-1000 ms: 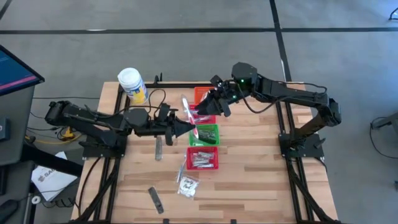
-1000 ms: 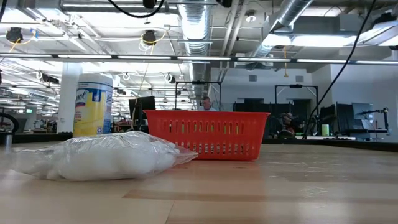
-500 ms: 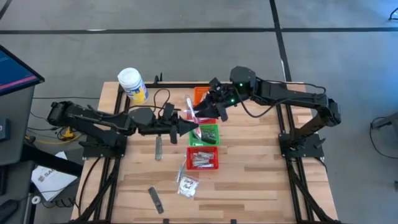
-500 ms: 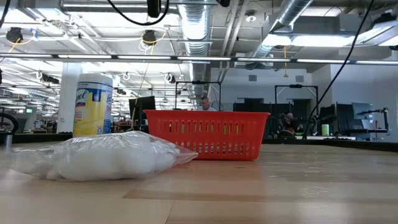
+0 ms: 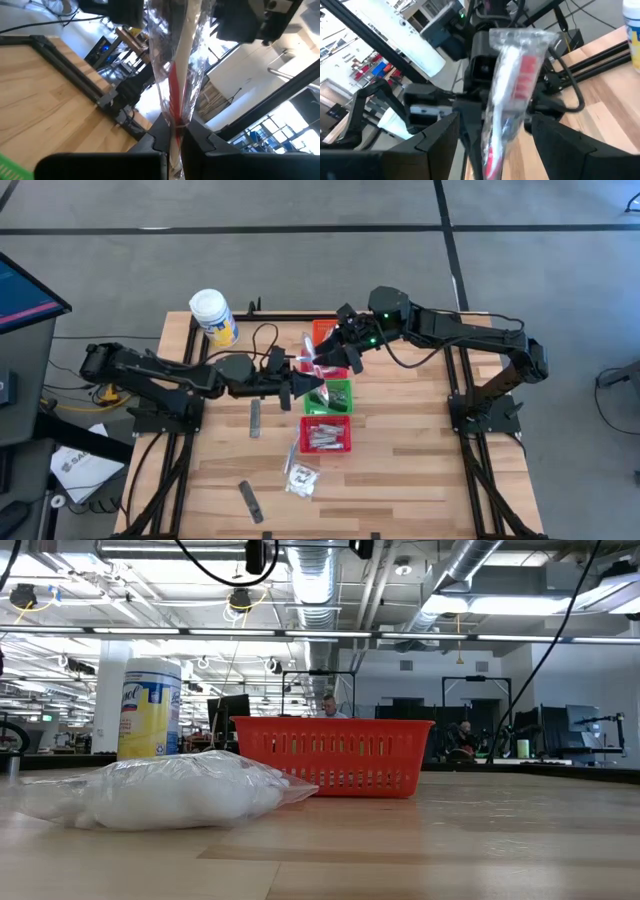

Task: Pick & Place Travel size toiletries
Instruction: Put the orange toothbrush into the top red basket

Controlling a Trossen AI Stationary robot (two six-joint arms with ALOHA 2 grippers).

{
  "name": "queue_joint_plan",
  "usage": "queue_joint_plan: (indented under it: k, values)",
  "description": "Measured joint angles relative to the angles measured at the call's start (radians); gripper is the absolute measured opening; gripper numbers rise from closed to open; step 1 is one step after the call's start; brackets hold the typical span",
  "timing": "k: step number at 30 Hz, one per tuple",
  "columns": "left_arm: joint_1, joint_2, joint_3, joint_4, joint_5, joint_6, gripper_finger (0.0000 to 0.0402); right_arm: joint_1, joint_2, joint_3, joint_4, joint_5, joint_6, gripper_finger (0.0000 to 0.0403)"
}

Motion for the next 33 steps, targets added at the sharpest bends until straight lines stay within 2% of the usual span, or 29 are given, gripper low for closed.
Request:
queue_joint_plan:
  k: [5, 10, 17, 26, 30, 33]
  values:
    - [0.001, 0.012, 0.0, 0.021, 0.001, 0.0, 0.0008, 0.0, 0.0, 0.0, -0.009, 0.002, 0.0, 0.0237]
    - [0.008, 0.013, -0.001, 0.034, 0.003, 0.007, 0.0008, 0.0, 0.0, 0.0, -0.026, 0.002, -0.012, 0.0213]
    - [0.027, 0.014, 0.0, 0.035, 0.056, 0.007, 0.0008, 0.0, 0.0, 0.0, -0.03, -0.001, -0.022, 0.0149]
    - [0.027, 0.014, 0.0, 0.038, 0.072, 0.007, 0.0008, 0.0, 0.0, 0.0, -0.036, -0.001, -0.034, 0.007]
    - [0.027, 0.014, 0.0, 0.038, 0.084, 0.007, 0.0011, 0.0, 0.0, 0.0, -0.037, -0.005, -0.05, 0.002]
    - [0.027, 0.014, 0.0, 0.038, 0.087, 0.007, 0.0012, 0.001, 0.0, 0.0, -0.039, -0.009, -0.06, 0.0012]
